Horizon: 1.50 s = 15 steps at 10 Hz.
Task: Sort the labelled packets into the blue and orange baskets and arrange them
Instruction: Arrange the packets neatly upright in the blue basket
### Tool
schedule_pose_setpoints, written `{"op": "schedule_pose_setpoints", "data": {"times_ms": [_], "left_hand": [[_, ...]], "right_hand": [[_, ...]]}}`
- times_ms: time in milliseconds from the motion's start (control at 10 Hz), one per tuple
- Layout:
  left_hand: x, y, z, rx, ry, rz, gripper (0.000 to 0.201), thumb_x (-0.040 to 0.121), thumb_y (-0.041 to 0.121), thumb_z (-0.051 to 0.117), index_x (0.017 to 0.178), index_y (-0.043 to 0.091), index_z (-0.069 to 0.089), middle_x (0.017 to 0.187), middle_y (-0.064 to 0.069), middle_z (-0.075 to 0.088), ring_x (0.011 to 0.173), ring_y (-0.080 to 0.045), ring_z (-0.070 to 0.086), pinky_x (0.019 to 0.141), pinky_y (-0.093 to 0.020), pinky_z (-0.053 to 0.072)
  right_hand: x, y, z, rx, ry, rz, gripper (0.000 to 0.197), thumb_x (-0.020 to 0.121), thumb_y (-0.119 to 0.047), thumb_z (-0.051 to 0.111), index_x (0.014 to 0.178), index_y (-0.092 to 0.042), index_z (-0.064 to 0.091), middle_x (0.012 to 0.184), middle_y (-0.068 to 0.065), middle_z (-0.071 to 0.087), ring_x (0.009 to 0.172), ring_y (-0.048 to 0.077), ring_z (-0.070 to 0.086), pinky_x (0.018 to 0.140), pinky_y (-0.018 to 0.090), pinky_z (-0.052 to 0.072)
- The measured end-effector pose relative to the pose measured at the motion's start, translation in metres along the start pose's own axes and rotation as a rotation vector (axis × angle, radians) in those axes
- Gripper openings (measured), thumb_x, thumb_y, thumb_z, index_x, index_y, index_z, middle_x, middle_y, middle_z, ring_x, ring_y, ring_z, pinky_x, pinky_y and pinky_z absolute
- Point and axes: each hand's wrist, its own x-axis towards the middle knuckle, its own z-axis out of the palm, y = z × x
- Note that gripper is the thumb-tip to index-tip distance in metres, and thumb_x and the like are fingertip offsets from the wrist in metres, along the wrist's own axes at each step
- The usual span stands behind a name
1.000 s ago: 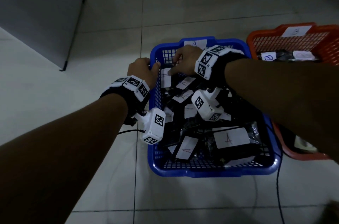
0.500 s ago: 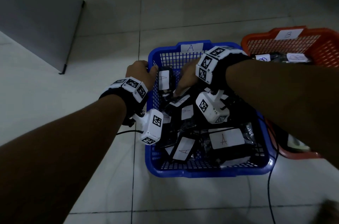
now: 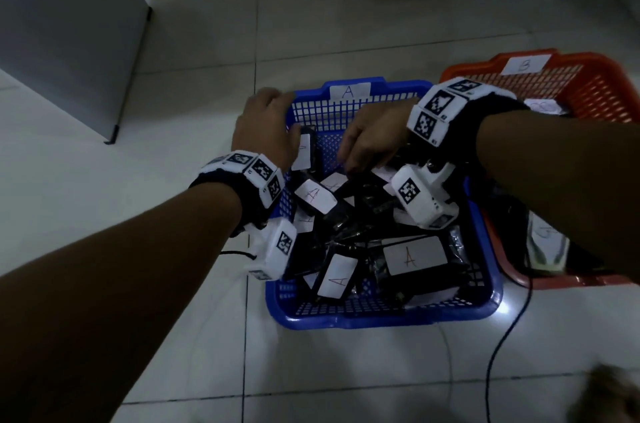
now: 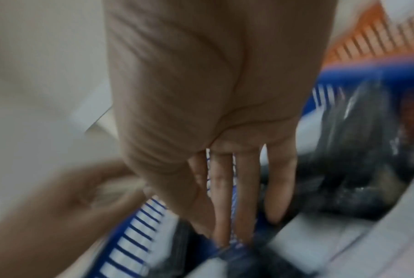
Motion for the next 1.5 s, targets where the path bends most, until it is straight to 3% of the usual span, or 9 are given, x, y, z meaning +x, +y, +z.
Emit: {"op": "schedule_pose_setpoints", "data": {"times_ms": [100,300,400,600,800,1000,1100,1200,1500], "left_hand": [[-0.001,0.020,-0.006,-0.032,-0.233,0.298,0.028,0.084,0.020,0.058,0.110,0.018,0.068,0.108,-0.003,0.067,0.098,-0.019,0.061,0.086,-0.033,0.050],[-0.007,0.037,-0.007,-0.014,-0.604,0.283,0.018,0.083,0.032,0.063,0.089,0.020,0.075,0.084,0.005,0.072,0.077,-0.011,0.064,0.075,-0.025,0.052],[-0.003,0.038,0.003,0.125,-0.585,0.240,0.026,0.083,0.044,0.063,0.083,0.021,0.075,0.084,0.002,0.068,0.079,-0.016,0.061,0.072,-0.024,0.046],[-0.002,0.047,0.020,0.240,-0.618,0.120,0.038,0.082,0.053,0.060,0.091,0.018,0.069,0.089,-0.005,0.065,0.080,-0.025,0.062,0.067,-0.029,0.049],[0.010,0.050,0.011,0.147,-0.709,0.011,0.038,0.077,0.042,0.072,0.102,0.013,0.071,0.100,-0.006,0.070,0.089,-0.023,0.065,0.073,-0.029,0.051],[0.022,0.037,-0.008,0.215,-0.633,-0.112,0.030,0.073,0.028,0.078,0.089,0.005,0.069,0.078,-0.006,0.066,0.074,-0.021,0.061,0.055,-0.022,0.045],[0.023,0.036,-0.014,0.230,-0.589,-0.137,0.028,0.072,0.029,0.079,0.071,0.014,0.055,0.062,0.003,0.049,0.060,-0.013,0.050,0.043,-0.019,0.033],[0.022,0.035,-0.020,0.188,-0.592,-0.151,0.034,0.073,0.028,0.077,0.061,0.019,0.047,0.060,0.005,0.048,0.052,-0.007,0.044,0.042,-0.019,0.031],[0.029,0.017,-0.054,-0.287,-0.680,-0.467,0.022,0.070,0.026,0.080,0.081,0.010,0.068,0.086,-0.008,0.072,0.080,-0.020,0.070,0.077,-0.035,0.059]], "right_hand": [[-0.004,0.012,-0.012,-0.197,-0.013,0.056,0.030,0.079,-0.021,0.075,0.108,-0.013,0.072,0.100,0.006,0.072,0.081,0.020,0.066,0.075,0.036,0.056],[-0.013,0.018,-0.001,-0.408,-0.117,0.049,0.043,0.076,-0.033,0.078,0.116,-0.020,0.069,0.117,-0.005,0.063,0.110,0.018,0.057,0.093,0.031,0.049],[-0.010,0.019,0.000,-0.415,-0.176,0.047,0.035,0.080,-0.034,0.075,0.103,-0.008,0.071,0.098,0.004,0.065,0.089,0.021,0.059,0.073,0.028,0.051],[-0.008,0.025,-0.032,-0.129,0.227,0.015,0.023,0.078,-0.032,0.072,0.077,-0.010,0.066,0.077,0.013,0.063,0.064,0.025,0.056,0.057,0.032,0.048],[0.014,0.020,-0.029,0.095,0.591,-0.084,0.023,0.081,-0.024,0.069,0.101,-0.012,0.066,0.101,0.004,0.063,0.084,0.020,0.062,0.061,0.026,0.051],[0.035,0.014,-0.016,-0.047,0.500,-0.081,0.026,0.086,-0.018,0.064,0.108,-0.004,0.068,0.108,0.015,0.067,0.094,0.031,0.065,0.080,0.042,0.056],[0.045,0.015,-0.006,-0.174,0.462,-0.041,0.026,0.087,-0.023,0.062,0.107,-0.007,0.067,0.107,0.011,0.067,0.094,0.027,0.065,0.080,0.037,0.057],[0.047,0.012,-0.001,-0.337,0.406,-0.054,0.011,0.088,-0.018,0.059,0.082,-0.008,0.059,0.086,0.008,0.064,0.072,0.023,0.061,0.058,0.029,0.052],[0.054,-0.006,0.010,-0.384,0.353,-0.341,0.028,0.080,-0.033,0.069,0.107,-0.026,0.069,0.104,0.001,0.070,0.094,0.021,0.064,0.078,0.029,0.050]]}}
